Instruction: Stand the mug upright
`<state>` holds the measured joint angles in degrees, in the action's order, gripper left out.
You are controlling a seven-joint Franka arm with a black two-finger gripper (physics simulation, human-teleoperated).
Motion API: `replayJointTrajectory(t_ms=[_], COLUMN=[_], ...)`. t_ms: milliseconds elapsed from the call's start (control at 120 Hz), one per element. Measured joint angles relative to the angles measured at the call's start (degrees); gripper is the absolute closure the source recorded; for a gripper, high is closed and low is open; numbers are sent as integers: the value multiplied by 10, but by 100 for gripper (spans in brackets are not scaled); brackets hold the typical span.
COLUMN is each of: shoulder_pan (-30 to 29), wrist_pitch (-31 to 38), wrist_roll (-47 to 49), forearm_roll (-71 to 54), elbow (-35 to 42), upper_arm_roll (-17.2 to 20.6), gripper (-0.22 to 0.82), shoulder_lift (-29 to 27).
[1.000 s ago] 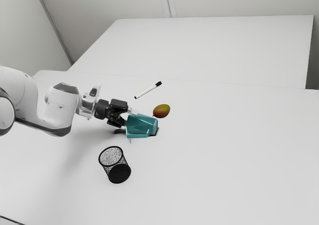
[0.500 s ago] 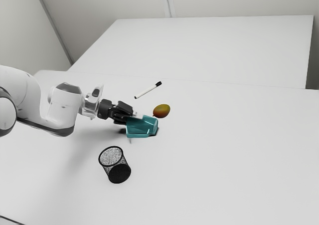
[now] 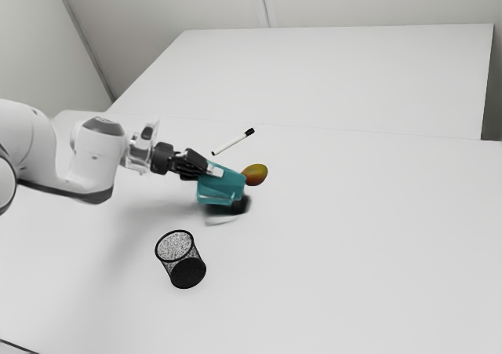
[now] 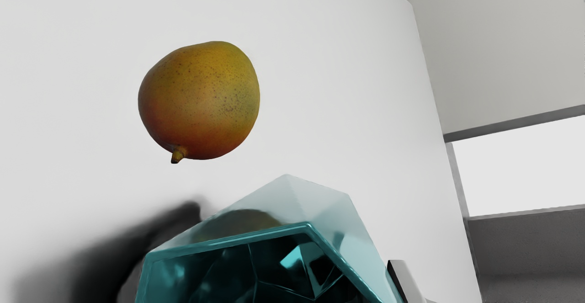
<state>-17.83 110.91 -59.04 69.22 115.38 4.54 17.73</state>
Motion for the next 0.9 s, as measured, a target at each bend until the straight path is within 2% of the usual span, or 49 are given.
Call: replayJointTrajectory(t_ms=[200,350,667,900], shoulder_pan=[7,11,36,56], wrist_pitch=[-1,-13,-19,-9], wrist_roll=[25,57,148,229], forearm_roll=[-74,-177,-400,-532], elbow=[0,-5,-24,-21], upper_arm_roll=[-1,-1,-1,4], gripper=[77,78,78,78], shoulder_lift=[-66,-107,-146,-154])
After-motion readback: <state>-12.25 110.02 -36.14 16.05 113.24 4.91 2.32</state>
